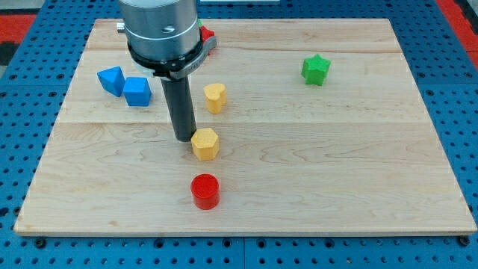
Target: Point your arm at the top right side of heart
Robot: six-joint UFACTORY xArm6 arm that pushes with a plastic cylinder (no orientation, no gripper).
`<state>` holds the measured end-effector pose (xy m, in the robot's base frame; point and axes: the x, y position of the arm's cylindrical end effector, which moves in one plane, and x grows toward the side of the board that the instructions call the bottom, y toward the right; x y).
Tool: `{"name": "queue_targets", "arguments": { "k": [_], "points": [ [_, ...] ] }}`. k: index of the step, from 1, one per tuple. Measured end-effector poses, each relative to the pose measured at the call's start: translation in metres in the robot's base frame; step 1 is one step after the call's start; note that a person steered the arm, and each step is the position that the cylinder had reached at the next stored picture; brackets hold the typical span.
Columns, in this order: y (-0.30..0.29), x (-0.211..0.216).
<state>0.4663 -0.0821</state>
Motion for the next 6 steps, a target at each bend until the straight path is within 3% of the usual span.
{"name": "queue_targets", "arguments": {
  "k": [2,4,5,6],
  "points": [
    [-0.019,-0.080],
    [0.024,-0.137],
    [0.069,-0.136],
    [0.071,-0.122]
  ]
}}
